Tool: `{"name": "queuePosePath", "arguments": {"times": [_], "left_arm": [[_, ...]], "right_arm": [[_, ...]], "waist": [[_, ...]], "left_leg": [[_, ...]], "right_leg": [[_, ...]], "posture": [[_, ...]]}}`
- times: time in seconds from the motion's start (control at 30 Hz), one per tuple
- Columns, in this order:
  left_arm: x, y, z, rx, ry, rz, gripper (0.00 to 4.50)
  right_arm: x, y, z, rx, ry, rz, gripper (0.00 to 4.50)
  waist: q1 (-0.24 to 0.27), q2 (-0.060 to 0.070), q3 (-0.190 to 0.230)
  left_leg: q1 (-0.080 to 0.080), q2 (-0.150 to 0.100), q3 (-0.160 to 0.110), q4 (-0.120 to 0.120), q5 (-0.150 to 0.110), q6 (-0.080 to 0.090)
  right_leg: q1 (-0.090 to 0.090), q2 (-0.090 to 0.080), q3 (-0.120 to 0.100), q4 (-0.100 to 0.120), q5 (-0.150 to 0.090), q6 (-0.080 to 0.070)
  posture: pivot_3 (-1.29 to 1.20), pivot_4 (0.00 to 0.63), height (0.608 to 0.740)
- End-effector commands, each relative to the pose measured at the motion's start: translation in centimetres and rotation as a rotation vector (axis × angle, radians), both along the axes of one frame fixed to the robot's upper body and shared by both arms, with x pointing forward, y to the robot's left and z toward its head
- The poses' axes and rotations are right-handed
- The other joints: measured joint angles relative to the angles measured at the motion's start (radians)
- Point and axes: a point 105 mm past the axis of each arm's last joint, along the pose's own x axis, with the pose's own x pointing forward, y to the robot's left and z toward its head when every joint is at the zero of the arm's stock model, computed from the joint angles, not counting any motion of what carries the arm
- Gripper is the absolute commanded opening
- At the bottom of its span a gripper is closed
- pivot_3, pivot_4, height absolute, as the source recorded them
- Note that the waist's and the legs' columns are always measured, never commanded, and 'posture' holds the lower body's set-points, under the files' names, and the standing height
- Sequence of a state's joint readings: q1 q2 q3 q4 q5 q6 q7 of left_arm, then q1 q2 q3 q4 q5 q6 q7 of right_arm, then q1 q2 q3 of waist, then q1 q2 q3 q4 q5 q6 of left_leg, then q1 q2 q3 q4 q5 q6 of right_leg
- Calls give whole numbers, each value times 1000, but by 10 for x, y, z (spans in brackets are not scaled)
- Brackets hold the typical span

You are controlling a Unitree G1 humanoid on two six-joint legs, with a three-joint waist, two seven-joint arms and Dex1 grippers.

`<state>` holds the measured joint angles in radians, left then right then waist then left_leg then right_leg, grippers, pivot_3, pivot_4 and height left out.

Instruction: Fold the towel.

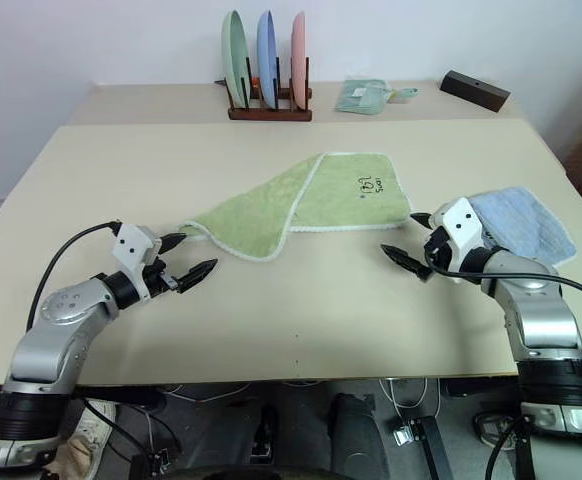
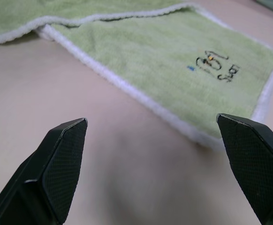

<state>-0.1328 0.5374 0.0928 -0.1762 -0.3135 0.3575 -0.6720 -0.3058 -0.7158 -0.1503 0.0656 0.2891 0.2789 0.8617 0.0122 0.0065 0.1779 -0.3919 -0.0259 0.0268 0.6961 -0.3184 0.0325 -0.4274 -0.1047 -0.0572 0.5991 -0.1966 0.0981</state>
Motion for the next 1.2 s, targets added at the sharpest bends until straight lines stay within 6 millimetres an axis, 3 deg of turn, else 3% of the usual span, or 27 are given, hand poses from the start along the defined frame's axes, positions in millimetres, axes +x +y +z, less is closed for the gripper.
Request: {"name": "queuePosePath", "arguments": {"times": [0.03,0.2,0.77,1.07,1.17,1.2], "left_arm": [[0,-4,9,8,-52,-11,4443],[2,-15,12,-2,-66,-35,4443],[1,-21,9,15,-37,-104,4443],[2,-23,7,-6,-19,-110,4443],[3,-31,10,-28,-14,-135,4443],[2,-46,11,11,-14,-210,4443]], "right_arm": [[3,3,14,-6,-53,10,4500],[7,9,12,6,-65,15,4500],[-3,27,1,64,-79,15,4500],[-4,37,5,76,-87,34,4500],[-5,40,5,77,-84,41,4500],[-6,41,6,77,-83,49,4500]], "waist": [[0,0,0],[1,0,0],[0,0,0],[1,0,0],[1,0,0],[2,0,0]], "left_leg": [[0,0,0,0,0,0],[0,0,0,0,0,0],[0,0,0,0,0,0],[0,0,0,0,0,0],[0,0,0,0,0,0],[0,0,0,0,0,0]], "right_leg": [[0,0,0,0,0,0],[0,0,0,0,0,0],[0,1,0,0,0,0],[0,1,0,0,0,0],[0,1,0,0,0,0],[0,1,0,0,0,0]], "posture": [[0,150,737],[0,150,737],[0,150,737],[0,150,737],[0,150,737],[0,150,737]]}}
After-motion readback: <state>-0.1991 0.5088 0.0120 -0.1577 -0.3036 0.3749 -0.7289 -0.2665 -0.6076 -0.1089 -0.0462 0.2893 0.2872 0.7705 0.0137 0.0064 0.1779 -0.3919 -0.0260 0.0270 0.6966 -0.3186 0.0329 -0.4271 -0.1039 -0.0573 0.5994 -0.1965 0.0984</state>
